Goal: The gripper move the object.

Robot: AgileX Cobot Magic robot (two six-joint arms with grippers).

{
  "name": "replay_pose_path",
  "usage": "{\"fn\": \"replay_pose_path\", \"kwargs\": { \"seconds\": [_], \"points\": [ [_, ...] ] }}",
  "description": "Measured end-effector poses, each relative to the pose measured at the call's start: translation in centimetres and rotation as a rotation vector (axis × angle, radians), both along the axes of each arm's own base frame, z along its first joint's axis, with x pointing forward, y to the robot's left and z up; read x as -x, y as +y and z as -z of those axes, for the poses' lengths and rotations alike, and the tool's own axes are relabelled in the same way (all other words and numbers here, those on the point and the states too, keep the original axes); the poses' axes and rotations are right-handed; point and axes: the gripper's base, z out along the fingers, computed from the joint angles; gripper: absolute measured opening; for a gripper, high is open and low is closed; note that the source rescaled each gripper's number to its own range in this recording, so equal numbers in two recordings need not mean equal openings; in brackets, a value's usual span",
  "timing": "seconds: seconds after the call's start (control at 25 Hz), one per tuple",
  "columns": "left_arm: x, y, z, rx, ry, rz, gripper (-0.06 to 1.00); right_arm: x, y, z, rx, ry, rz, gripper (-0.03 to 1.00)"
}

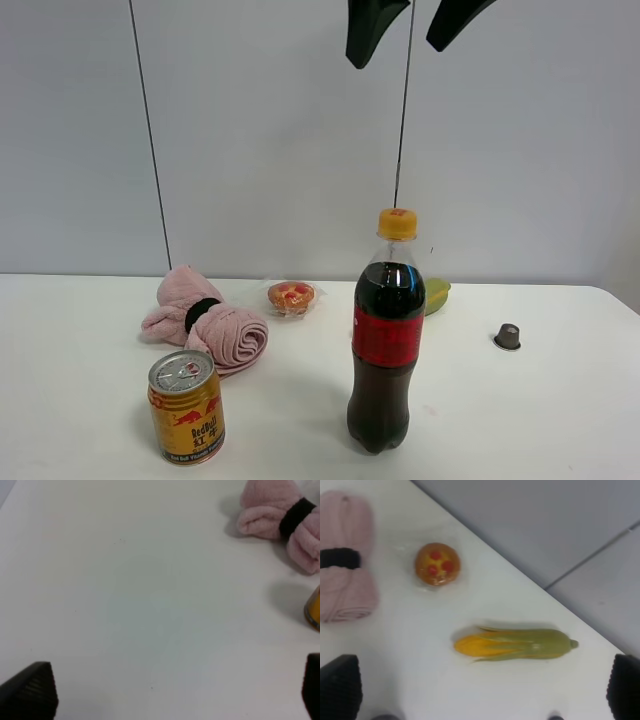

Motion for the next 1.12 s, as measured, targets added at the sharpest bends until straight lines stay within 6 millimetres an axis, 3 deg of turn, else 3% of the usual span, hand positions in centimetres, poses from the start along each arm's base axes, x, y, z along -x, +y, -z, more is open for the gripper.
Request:
{"fn": "replay_pose_path", "kwargs": {
  "seconds": [0.24, 0.52, 0.68, 1.0, 1.12],
  "points": [
    [0.0, 0.0, 0.0, 0.0, 0.0, 0.0, 1.0, -1.9, -3.9, 0.9, 0.016, 0.031, 0.114, 0.99],
    [0.0, 0.0, 0.0, 0.0, 0.0, 0.0, 1.0, -1.6, -7.6, 7.4, 0.112, 0.252, 0.195, 0.99],
    [0.0, 0.0, 0.0, 0.0, 0.0, 0.0, 1.0, 0.9, -10.3, 9.7, 0.114, 0.363, 0.248, 0.99],
    [0.0, 0.0, 0.0, 0.0, 0.0, 0.0, 1.0, 9.0, -17.5, 10.4, 0.026, 0.366, 0.444, 0.99],
    [0.0, 0.0, 0.0, 0.0, 0.0, 0.0, 1.0, 12.3, -19.2, 10.4, -0.009, 0.333, 0.516, 0.99]
  ]
}}
